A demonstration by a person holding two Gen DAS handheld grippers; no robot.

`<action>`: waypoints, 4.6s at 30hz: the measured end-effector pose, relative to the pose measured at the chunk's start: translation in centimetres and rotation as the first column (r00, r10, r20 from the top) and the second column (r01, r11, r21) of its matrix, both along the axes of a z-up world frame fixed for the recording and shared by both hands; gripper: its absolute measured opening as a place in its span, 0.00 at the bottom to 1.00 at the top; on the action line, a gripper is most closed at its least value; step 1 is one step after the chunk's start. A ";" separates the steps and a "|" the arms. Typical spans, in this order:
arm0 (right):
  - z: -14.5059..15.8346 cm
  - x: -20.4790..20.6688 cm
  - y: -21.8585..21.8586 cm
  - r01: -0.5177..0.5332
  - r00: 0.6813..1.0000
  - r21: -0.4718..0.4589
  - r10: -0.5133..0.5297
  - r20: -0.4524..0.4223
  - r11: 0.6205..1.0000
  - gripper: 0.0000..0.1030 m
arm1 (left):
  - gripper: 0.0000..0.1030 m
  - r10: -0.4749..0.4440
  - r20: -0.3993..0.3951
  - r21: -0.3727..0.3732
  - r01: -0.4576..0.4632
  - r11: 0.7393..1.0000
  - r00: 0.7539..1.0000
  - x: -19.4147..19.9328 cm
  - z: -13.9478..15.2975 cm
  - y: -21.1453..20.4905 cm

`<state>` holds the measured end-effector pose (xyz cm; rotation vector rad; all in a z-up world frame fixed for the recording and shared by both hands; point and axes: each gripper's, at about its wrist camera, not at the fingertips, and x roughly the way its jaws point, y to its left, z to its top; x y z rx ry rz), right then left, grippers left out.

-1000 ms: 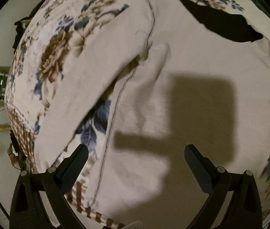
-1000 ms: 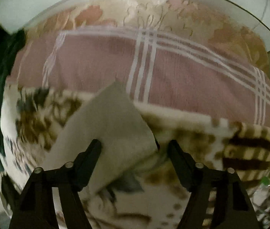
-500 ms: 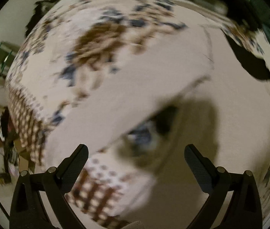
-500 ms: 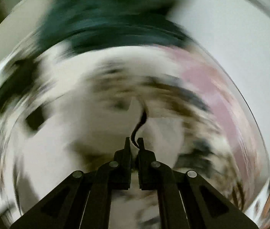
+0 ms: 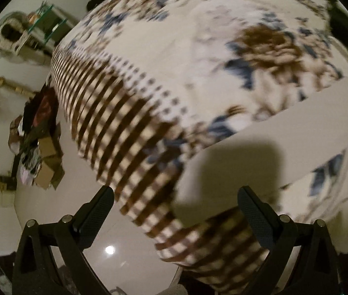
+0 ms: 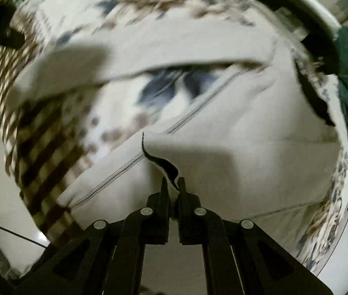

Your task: Fold small clothes

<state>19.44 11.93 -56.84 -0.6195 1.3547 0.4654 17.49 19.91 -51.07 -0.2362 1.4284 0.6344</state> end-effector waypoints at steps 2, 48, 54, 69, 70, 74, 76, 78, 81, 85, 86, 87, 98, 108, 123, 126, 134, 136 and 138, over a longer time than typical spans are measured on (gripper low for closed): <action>-0.9 -1.4 0.6 -0.015 1.000 -0.031 0.014 -0.020 0.999 0.05 | 1.00 0.033 -0.002 -0.020 -0.033 0.999 0.999 -0.8 -0.7 1.3; -1.1 -7.0 -45.9 0.912 0.397 -0.007 -0.887 -0.237 0.410 0.50 | 0.01 -0.782 0.362 -0.351 0.851 0.390 0.508 -3.0 3.9 -39.7; 0.8 -7.7 -49.8 0.837 0.543 0.111 -0.789 -0.289 0.536 0.51 | 0.05 -0.621 0.288 -0.440 0.677 0.591 0.729 -3.3 4.6 -31.9; 0.5 8.1 -20.5 0.399 0.891 0.394 -0.248 -0.381 0.828 0.51 | 0.78 0.001 0.144 -0.026 0.003 1.000 0.990 -0.6 1.5 2.5; -0.1 9.1 -18.5 0.379 0.895 0.360 -0.239 -0.377 0.852 0.51 | 0.78 0.021 0.144 -0.041 -0.015 0.999 0.989 -0.7 0.9 3.0; -1.6 9.7 -13.9 0.351 0.902 0.258 -0.251 -0.352 0.900 0.04 | 0.78 0.041 0.127 -0.088 -0.030 0.996 0.991 -0.2 -0.8 3.8; -0.8 8.6 -14.5 0.356 0.912 0.260 -0.274 -0.304 0.898 0.04 | 0.78 0.035 0.120 -0.110 -0.022 0.994 0.992 -0.4 -1.1 3.9; 0.7 8.8 -14.4 0.401 0.901 0.258 -0.328 -0.284 0.879 0.04 | 0.78 0.028 0.115 -0.128 -0.013 0.992 0.993 -0.4 -1.5 3.9; 2.9 9.6 -12.4 0.491 0.862 0.260 -0.418 -0.287 0.832 0.04 | 0.78 0.015 0.114 -0.151 0.002 0.989 0.993 -0.6 -1.4 3.6; 5.7 7.2 -17.8 0.630 0.771 0.228 -0.564 -0.295 0.742 0.04 | 0.78 -0.022 0.128 -0.175 0.045 0.984 0.992 0.1 -1.0 2.8; 5.9 6.9 -18.6 0.652 0.754 0.215 -0.590 -0.290 0.727 0.04 | 0.78 -0.038 0.133 -0.182 0.062 0.981 0.990 0.4 -0.9 2.3; 6.7 5.8 -21.5 0.689 0.720 0.191 -0.632 -0.287 0.699 0.04 | 0.78 -0.055 0.137 -0.188 0.080 0.979 0.989 0.8 -0.9 1.7; 3.8 -6.6 -39.7 0.915 0.351 -0.099 -0.891 -0.288 0.392 0.04 | 0.78 -0.362 0.138 -0.255 0.387 0.886 0.922 5.6 -2.1 -9.8; -2.1 -9.4 -39.4 0.938 0.246 -0.115 -0.861 -0.445 0.327 0.09 | 0.78 -0.535 0.032 -0.270 0.523 0.808 0.844 5.7 -5.6 -16.0; -3.3 -11.7 -44.9 0.986 0.142 0.003 -0.826 -0.546 0.167 0.47 | 0.78 -0.607 -0.019 -0.526 0.509 0.681 0.794 -1.7 -10.2 -16.7; -4.1 -11.6 -45.7 0.989 0.134 0.035 -0.780 -0.611 0.142 0.45 | 0.35 -0.577 0.016 -0.536 0.494 0.685 0.817 -2.6 -9.9 -16.8; -2.0 -11.4 -45.5 0.982 0.184 0.091 -0.769 -0.613 0.163 0.03 | 0.02 -0.448 0.041 -0.606 0.379 0.700 0.893 -3.1 -7.9 -13.2; -0.6 -10.8 -45.7 0.977 0.214 0.115 -0.765 -0.607 0.182 0.03 | 0.02 -0.397 0.048 -0.632 0.336 0.698 0.916 -3.2 -6.9 -12.0; 0.6 -10.0 -45.5 0.971 0.237 0.134 -0.759 -0.606 0.197 0.03 | 0.02 -0.343 0.056 -0.653 0.294 0.698 0.938 -3.0 -5.9 -11.0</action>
